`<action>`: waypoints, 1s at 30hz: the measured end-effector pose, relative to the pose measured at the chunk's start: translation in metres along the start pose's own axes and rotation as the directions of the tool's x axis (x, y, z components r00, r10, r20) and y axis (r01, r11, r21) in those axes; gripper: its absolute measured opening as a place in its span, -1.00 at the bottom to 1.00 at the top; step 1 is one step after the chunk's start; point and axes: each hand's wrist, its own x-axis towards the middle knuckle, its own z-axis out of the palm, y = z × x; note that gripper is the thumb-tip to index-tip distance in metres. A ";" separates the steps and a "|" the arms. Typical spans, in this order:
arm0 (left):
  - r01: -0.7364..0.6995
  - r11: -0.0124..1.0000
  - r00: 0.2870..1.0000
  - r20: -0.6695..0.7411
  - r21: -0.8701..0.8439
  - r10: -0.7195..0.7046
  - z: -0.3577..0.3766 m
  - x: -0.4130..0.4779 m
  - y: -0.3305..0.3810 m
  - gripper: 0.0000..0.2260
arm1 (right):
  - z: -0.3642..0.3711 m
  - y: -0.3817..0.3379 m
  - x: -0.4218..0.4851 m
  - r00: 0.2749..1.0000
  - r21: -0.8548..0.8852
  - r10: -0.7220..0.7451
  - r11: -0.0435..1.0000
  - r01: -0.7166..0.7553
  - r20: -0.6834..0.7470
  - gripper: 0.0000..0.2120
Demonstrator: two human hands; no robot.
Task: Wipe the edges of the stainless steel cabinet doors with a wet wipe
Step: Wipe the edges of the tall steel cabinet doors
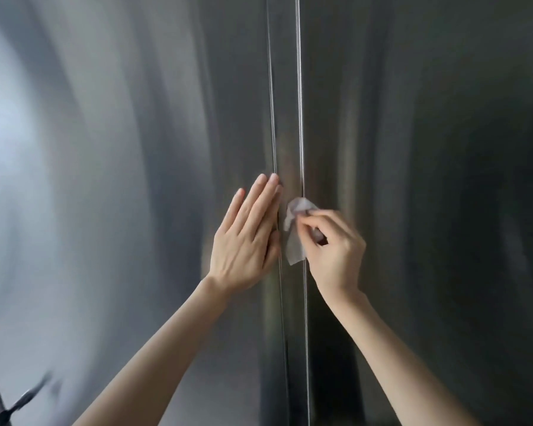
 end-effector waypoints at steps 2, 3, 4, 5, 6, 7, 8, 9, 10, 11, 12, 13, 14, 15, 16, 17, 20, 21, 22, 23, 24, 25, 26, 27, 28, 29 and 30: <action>-0.034 0.999 0.999 0.016 -0.013 0.034 0.003 -0.014 0.004 -0.50 | 0.002 -0.001 0.024 1.000 0.002 -0.004 1.000 0.004 0.007 -1.00; -0.015 1.000 1.000 0.021 -0.009 0.016 0.004 -0.023 0.006 -0.50 | 0.003 -0.002 0.036 1.000 0.010 0.000 1.000 0.000 0.001 -0.99; 0.012 1.000 1.000 0.025 -0.005 -0.012 0.005 -0.031 0.008 -0.50 | 0.004 -0.002 0.044 1.000 0.014 0.006 1.000 -0.006 -0.006 -0.99; 0.036 0.999 0.999 0.031 -0.002 -0.036 0.005 -0.040 0.010 -0.50 | 0.005 -0.002 0.046 1.000 0.016 0.014 1.000 -0.014 -0.014 -0.98; 0.052 0.999 0.998 0.040 -0.005 -0.051 0.004 -0.048 0.013 -0.50 | 0.005 -0.002 0.041 1.000 0.019 0.022 1.000 -0.022 -0.022 -0.98; 0.060 0.998 0.997 0.045 -0.012 -0.059 0.004 -0.055 0.015 -0.51 | 0.004 0.000 0.028 0.999 0.021 0.026 0.999 -0.025 -0.030 -0.97; 0.067 0.998 0.997 0.047 -0.016 -0.066 0.005 -0.061 0.018 -0.51 | 0.002 0.001 0.009 0.999 0.018 0.030 0.999 -0.029 -0.033 -0.97; 0.076 0.997 0.996 0.047 -0.015 -0.075 0.006 -0.066 0.020 -0.51 | -0.001 0.003 -0.017 0.999 0.007 0.042 0.999 -0.042 -0.027 -0.97; 0.085 0.996 0.995 0.046 -0.011 -0.084 0.007 -0.071 0.022 -0.51 | -0.006 0.005 -0.049 0.998 -0.008 0.069 0.998 -0.069 -0.012 -0.96; 0.087 0.996 0.995 0.043 -0.012 -0.086 0.009 -0.077 0.024 -0.51 | -0.012 0.007 -0.085 0.993 -0.029 0.117 0.993 -0.116 0.016 -0.96; 0.074 0.997 0.997 0.039 -0.018 -0.074 0.010 -0.083 0.025 -0.51 | -0.019 0.008 -0.123 0.983 -0.054 0.176 0.983 -0.174 0.052 -0.94; 0.042 0.999 0.999 0.032 -0.026 -0.042 0.012 -0.088 0.025 -0.51 | -0.026 0.008 -0.159 0.967 -0.085 0.236 0.970 -0.228 0.094 -0.92; 0.001 0.999 1.000 0.025 -0.036 0.000 0.015 -0.094 0.025 -0.51 | -0.031 0.006 -0.190 0.947 -0.116 0.288 0.955 -0.274 0.139 -0.88; -0.035 0.998 0.999 0.021 -0.047 0.036 0.018 -0.101 0.026 -0.50 | -0.036 0.005 -0.214 0.924 -0.146 0.335 0.939 -0.311 0.185 -0.85; -0.059 0.997 0.998 0.027 -0.057 0.061 0.021 -0.110 0.029 -0.49 | -0.040 0.004 -0.230 0.901 -0.165 0.371 0.926 -0.340 0.226 -0.83; -0.071 0.995 0.996 0.041 -0.064 0.074 0.023 -0.120 0.033 -0.48 | -0.042 0.003 -0.237 0.885 -0.175 0.390 0.919 -0.354 0.253 -0.83; -0.112 0.992 0.988 0.101 -0.053 0.117 0.025 -0.158 0.049 -0.47 | -0.043 0.004 -0.228 0.890 -0.207 0.367 0.925 -0.318 0.271 -0.86; -0.132 0.990 0.983 0.119 -0.047 0.137 0.025 -0.170 0.053 -0.47 | -0.042 0.005 -0.223 0.903 -0.206 0.352 0.930 -0.306 0.247 -0.87; -0.145 0.989 0.980 0.132 -0.042 0.149 0.025 -0.180 0.056 -0.47 | -0.039 0.005 -0.220 0.915 -0.196 0.346 0.931 -0.307 0.209 -0.88; -0.146 0.989 0.979 0.138 -0.039 0.150 0.026 -0.187 0.057 -0.46 | -0.036 0.005 -0.220 0.919 -0.191 0.354 0.927 -0.321 0.171 -0.89; -0.137 0.990 0.980 0.140 -0.042 0.142 0.027 -0.190 0.058 -0.45 | -0.034 0.004 -0.224 0.916 -0.194 0.376 0.918 -0.347 0.142 -0.89; -0.125 0.991 0.982 0.140 -0.045 0.131 0.028 -0.192 0.058 -0.44 | -0.034 0.001 -0.233 0.905 -0.203 0.406 0.904 -0.377 0.127 -0.89; -0.117 0.992 0.983 0.137 -0.049 0.123 0.029 -0.193 0.058 -0.43 | -0.034 -0.002 -0.247 0.889 -0.221 0.441 0.886 -0.408 0.124 -0.89; -0.113 0.992 0.984 0.135 -0.052 0.119 0.029 -0.193 0.058 -0.42 | -0.036 -0.005 -0.264 0.869 -0.252 0.477 0.864 -0.437 0.128 -0.88; -0.112 0.992 0.984 0.134 -0.055 0.118 0.029 -0.193 0.059 -0.42 | -0.039 -0.007 -0.281 0.846 -0.290 0.516 0.837 -0.464 0.135 -0.87; -0.110 0.992 0.984 0.133 -0.060 0.117 0.029 -0.193 0.059 -0.42 | -0.042 -0.008 -0.299 0.819 -0.329 0.556 0.807 -0.490 0.144 -0.85; -0.107 0.992 0.985 0.131 -0.067 0.115 0.028 -0.193 0.059 -0.41 | -0.044 -0.009 -0.314 0.791 -0.364 0.592 0.778 -0.511 0.156 -0.83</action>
